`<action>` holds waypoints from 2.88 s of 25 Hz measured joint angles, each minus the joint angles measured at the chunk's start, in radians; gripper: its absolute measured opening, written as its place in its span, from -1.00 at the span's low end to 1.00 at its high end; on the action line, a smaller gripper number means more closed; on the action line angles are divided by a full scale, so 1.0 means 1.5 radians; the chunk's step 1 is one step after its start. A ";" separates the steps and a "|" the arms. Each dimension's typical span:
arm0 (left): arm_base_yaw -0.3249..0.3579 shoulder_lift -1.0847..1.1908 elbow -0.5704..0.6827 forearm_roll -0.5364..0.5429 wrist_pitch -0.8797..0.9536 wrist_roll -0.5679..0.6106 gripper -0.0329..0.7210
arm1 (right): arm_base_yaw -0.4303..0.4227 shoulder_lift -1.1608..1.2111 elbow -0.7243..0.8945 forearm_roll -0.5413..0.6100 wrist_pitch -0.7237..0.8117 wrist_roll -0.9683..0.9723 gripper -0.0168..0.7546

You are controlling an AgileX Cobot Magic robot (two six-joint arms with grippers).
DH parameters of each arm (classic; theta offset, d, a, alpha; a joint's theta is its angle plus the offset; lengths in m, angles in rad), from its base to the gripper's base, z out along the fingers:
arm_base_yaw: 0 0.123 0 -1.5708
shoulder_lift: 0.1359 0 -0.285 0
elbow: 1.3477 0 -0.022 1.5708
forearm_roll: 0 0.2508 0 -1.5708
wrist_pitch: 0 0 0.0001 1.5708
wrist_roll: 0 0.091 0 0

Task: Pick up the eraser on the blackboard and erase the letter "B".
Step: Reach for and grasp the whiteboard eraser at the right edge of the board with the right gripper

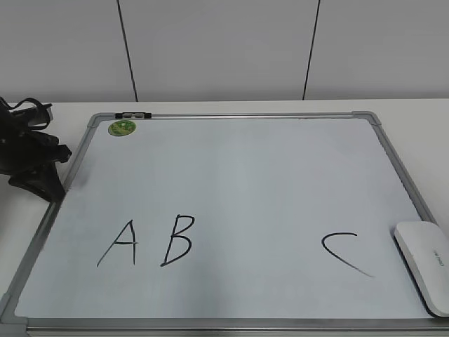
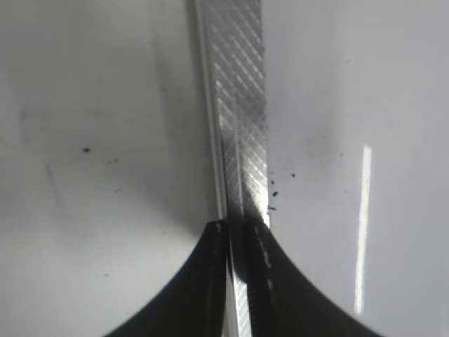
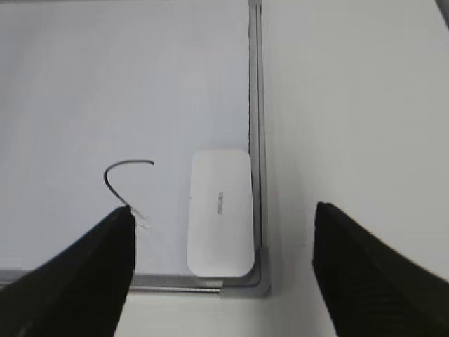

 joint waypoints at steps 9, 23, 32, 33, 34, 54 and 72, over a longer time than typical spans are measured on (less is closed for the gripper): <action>0.000 0.000 0.000 0.000 0.000 0.000 -0.82 | 0.000 0.232 0.000 0.000 0.030 -0.032 0.56; 0.001 0.000 0.000 -0.001 0.000 0.000 -0.82 | 0.033 0.455 -0.067 0.003 0.012 -0.040 0.65; 0.001 0.000 0.000 -0.002 0.000 0.000 -0.82 | 0.048 0.574 -0.072 -0.006 -0.028 -0.031 0.66; 0.001 0.000 0.000 -0.002 0.000 0.000 -0.82 | 0.048 0.582 -0.072 -0.006 -0.041 -0.031 0.66; 0.001 0.000 0.000 -0.002 0.000 0.000 -0.82 | 0.048 0.592 -0.073 -0.006 -0.054 -0.031 0.66; 0.001 0.000 0.000 -0.002 -0.001 0.000 -0.82 | 0.048 0.742 -0.079 -0.006 -0.160 -0.025 0.66; 0.001 0.000 0.000 -0.002 -0.002 0.000 -0.82 | 0.048 0.762 -0.080 -0.006 -0.170 -0.013 0.45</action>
